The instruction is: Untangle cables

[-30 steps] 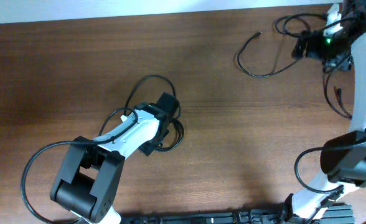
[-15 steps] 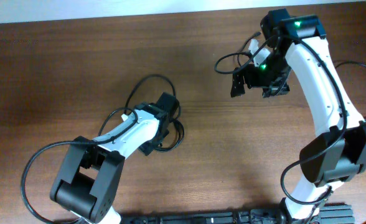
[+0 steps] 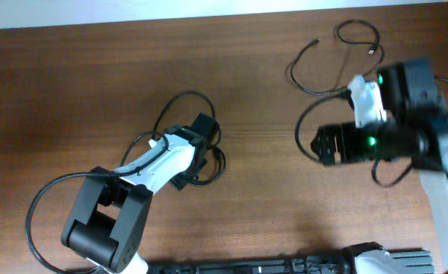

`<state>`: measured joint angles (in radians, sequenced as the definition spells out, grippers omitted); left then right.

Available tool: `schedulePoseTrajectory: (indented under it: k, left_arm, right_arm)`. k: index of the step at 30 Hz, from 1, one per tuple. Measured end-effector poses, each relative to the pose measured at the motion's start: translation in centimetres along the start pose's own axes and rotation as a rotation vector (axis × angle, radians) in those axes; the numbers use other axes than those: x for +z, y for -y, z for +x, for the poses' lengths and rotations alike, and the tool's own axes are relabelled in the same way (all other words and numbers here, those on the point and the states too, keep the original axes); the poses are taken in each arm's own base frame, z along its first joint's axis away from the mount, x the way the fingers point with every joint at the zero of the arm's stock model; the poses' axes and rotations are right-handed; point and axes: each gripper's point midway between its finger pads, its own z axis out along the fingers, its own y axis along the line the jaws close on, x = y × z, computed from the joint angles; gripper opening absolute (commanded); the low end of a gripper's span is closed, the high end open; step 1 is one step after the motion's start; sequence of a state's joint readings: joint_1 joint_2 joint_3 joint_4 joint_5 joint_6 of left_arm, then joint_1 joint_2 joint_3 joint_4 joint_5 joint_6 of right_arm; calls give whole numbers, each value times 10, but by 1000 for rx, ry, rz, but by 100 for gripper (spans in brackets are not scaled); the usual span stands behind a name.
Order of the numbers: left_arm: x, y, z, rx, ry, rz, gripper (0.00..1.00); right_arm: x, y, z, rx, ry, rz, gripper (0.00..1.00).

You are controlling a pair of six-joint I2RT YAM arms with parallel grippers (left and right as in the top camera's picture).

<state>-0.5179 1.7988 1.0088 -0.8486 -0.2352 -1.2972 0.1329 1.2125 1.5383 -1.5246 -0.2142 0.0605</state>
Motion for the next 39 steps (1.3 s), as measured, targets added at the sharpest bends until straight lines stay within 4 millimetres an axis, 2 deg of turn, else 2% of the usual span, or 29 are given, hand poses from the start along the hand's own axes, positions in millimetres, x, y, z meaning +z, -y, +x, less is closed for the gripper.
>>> schedulePoseTrajectory:
  k: [2,3,5,8,10,11,12,15,16,18,20,21,23,24,28,29,30,32,34,36,38,39]
  left_arm:
    - [0,1,0,3,-3,2,0]
    - [0,0,1,3,-4,2,0]
    - [-1,2,2,38,-15,7,0]
    - [-6,10,10,141,-71,47,0]
    - [-25,20,10,197,-79,117,0]
    - [-45,27,4,207,-57,186,0]
    - [-66,32,-2,205,-27,253,6]
    - [-123,25,-26,177,109,395,46]
    - [-146,12,-39,153,190,431,54]
    - [-165,-12,-54,126,285,418,71]
    - [-183,-35,-67,90,379,418,81]
    - [-186,-38,-69,84,391,417,82]
    - [-187,-42,-72,83,410,406,91]
    - [-187,-43,-73,80,419,401,99]
    - [-188,-48,-83,55,464,374,99]
    - [-187,-51,-87,36,470,366,99]
    - [-184,-59,-97,-13,471,346,99]
    - [-172,-81,-117,-119,439,293,99]
    - [-163,-99,-126,-191,396,259,99]
    - [-151,-125,-137,-292,354,209,99]
    - [-144,-140,-136,-330,313,169,99]
    - [-141,-148,-134,-339,295,145,99]
  right_arm:
    - [17,5,27,40,9,0,99]
    - [27,6,33,59,33,-12,99]
    - [59,5,53,102,11,-69,99]
    - [102,-8,68,135,-49,-204,99]
    - [130,-19,79,169,-124,-309,99]
    - [139,-22,85,190,-168,-338,99]
    - [144,-25,88,208,-206,-358,99]
    - [162,-33,86,249,-283,-428,99]
    - [165,-36,85,257,-296,-454,99]
    - [173,-41,76,259,-291,-505,99]
    - [183,-44,73,271,-311,-538,99]
    - [185,-45,71,270,-310,-546,99]
    - [188,-58,71,221,-316,-584,99]
    - [188,-66,74,191,-325,-599,99]
    - [200,-115,77,-106,-255,-609,100]
    - [207,-125,73,-186,-202,-588,96]
    - [213,-146,69,-305,-121,-565,95]
    - [220,-169,67,-425,-31,-518,91]
    - [227,-188,57,-495,74,-486,87]
    - [238,-213,56,-551,153,-479,84]
    - [253,-223,50,-525,175,-468,81]
    - [268,-224,49,-507,151,-445,79]
